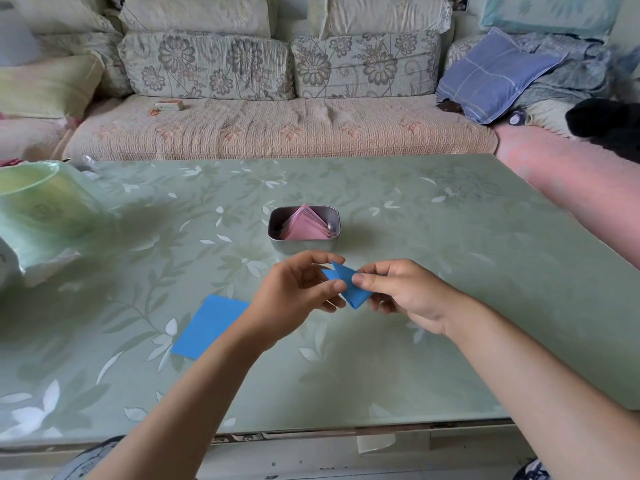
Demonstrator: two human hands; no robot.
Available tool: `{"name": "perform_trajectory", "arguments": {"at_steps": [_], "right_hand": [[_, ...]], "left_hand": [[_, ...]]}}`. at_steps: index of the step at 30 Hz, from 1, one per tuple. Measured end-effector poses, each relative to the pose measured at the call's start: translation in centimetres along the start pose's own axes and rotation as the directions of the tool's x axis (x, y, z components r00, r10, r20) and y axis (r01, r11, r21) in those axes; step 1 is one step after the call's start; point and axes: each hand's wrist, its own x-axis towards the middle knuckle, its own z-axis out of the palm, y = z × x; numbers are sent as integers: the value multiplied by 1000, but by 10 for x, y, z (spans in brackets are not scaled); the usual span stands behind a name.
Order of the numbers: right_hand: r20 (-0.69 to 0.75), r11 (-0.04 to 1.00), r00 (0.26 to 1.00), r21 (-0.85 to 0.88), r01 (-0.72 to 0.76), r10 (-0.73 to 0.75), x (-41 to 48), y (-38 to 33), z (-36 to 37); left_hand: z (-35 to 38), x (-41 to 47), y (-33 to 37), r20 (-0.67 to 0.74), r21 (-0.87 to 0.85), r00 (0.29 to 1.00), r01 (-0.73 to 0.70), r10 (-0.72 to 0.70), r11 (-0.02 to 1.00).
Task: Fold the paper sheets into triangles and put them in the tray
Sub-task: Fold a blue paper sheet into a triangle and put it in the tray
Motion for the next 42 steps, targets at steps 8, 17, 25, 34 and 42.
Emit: {"name": "perform_trajectory", "arguments": {"at_steps": [8,17,25,34,42], "right_hand": [[177,996,984,83,-36,21,-3,-4,-1],[88,1000,996,-1,-12,12,-2,-5,1],[95,999,995,36,-27,24,0,-7,0],[247,991,968,102,-83,55,-1,-6,4],[130,999,991,30,-45,41,2,-5,7]], "left_hand": [[-8,-5,12,87,-89,996,22,-14,996],[-11,-3,11,19,-56,999,39,-38,998],[-15,-4,14,68,-16,998,10,-9,1000],[-17,-7,21,93,-11,994,61,-60,998],[-14,-6,18,-7,42,998,65,-65,997]]}}
